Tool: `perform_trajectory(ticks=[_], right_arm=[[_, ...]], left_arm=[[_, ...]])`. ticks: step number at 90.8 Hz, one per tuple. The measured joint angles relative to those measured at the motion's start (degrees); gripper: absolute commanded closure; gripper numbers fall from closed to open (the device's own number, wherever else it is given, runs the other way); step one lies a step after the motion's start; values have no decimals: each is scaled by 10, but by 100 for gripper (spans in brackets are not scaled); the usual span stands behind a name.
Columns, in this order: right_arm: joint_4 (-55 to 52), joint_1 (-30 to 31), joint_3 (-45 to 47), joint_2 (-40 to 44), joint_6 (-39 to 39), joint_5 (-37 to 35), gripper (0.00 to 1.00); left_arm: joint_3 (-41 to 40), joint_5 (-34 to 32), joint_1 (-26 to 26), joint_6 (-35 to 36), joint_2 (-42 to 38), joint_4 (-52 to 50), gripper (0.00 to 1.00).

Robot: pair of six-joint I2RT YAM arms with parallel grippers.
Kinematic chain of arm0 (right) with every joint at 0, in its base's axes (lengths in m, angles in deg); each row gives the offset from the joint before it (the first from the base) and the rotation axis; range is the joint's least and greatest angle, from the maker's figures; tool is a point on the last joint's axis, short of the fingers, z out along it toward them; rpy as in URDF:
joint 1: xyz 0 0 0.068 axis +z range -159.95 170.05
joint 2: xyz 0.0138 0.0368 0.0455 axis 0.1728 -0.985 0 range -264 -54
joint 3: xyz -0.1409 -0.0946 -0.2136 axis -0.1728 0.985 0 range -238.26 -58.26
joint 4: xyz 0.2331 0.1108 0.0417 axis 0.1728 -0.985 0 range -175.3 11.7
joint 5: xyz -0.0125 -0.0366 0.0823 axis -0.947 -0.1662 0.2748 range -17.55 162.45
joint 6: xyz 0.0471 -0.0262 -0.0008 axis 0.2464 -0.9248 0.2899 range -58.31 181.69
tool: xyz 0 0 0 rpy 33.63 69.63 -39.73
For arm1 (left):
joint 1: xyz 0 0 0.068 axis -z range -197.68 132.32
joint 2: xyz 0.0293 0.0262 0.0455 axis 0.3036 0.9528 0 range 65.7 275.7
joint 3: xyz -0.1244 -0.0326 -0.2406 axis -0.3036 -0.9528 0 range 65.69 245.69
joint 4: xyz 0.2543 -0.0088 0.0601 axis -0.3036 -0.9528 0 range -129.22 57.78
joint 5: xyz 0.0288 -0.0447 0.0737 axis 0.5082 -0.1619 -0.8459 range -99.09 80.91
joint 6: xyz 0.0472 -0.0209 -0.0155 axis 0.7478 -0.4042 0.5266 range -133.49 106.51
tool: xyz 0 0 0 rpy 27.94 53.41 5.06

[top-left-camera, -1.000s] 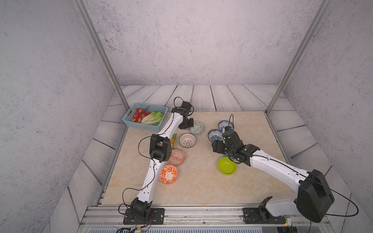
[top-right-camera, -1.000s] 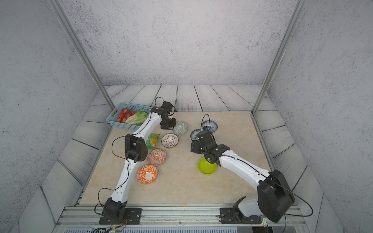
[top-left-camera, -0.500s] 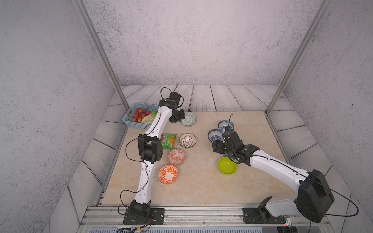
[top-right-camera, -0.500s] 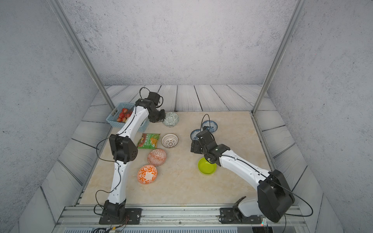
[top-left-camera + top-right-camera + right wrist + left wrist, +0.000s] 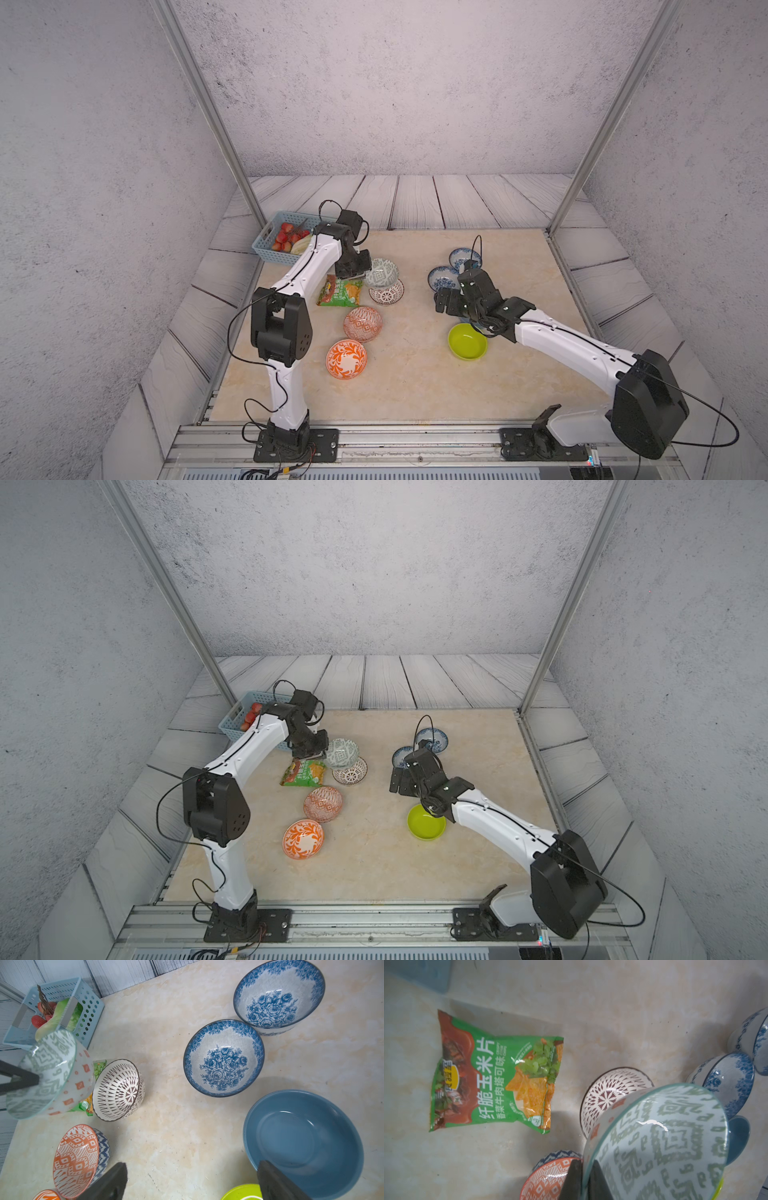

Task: Stack the bowls
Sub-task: Place the bowl on the bowl.

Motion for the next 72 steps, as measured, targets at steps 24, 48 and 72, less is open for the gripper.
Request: perform_trajectory(ticks=[24,48,72], right_arm=[[0,0,1,3,4,1,1],[0,0,1,3,4,1,1],[0,0,1,3,4,1,1]], left_arm=[[-49,17,0,-19,-12,54,100],[-76,18,0,-31,-12,95,100],[-102,19,0,-39,-12,123,100]])
